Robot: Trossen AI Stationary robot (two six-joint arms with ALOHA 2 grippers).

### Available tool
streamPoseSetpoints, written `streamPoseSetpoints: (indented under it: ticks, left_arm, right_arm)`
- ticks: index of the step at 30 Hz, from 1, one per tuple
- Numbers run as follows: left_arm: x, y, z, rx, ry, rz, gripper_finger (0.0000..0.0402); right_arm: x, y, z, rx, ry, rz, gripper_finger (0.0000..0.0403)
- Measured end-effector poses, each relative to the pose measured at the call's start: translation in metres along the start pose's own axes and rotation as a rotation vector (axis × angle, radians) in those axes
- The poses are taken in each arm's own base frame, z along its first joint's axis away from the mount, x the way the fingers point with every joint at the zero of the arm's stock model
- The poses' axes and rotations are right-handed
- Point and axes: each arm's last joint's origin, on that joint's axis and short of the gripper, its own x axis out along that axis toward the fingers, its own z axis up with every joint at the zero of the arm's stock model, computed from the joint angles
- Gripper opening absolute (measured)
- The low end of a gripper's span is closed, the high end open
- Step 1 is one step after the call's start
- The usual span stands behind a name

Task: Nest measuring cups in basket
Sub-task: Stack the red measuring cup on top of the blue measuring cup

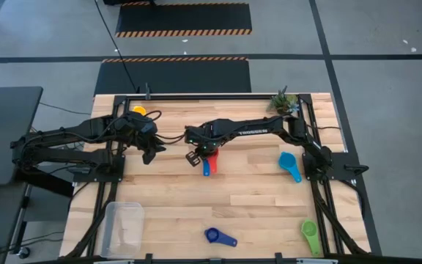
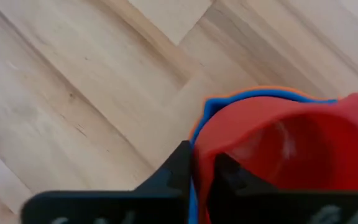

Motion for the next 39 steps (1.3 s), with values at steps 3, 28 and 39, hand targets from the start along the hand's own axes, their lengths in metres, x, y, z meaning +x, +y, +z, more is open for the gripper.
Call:
streamPoseSetpoints:
  ticks: [3,28,39]
  left_arm:
    - [0.000,0.000,-0.001,0.010,0.007,0.002,0.0139]
    - [0.000,0.001,-0.002,0.015,0.023,0.005,0.0139]
    - [0.005,0.006,-0.017,-0.105,0.137,0.046,0.0139]
  right_arm:
    - [0.000,-0.001,0.002,0.002,-0.005,0.003,0.0087]
    - [-0.084,0.006,0.032,-0.049,0.040,0.169,0.0123]
    - [-0.123,-0.005,0.001,-0.096,0.115,-0.184,0.0089]
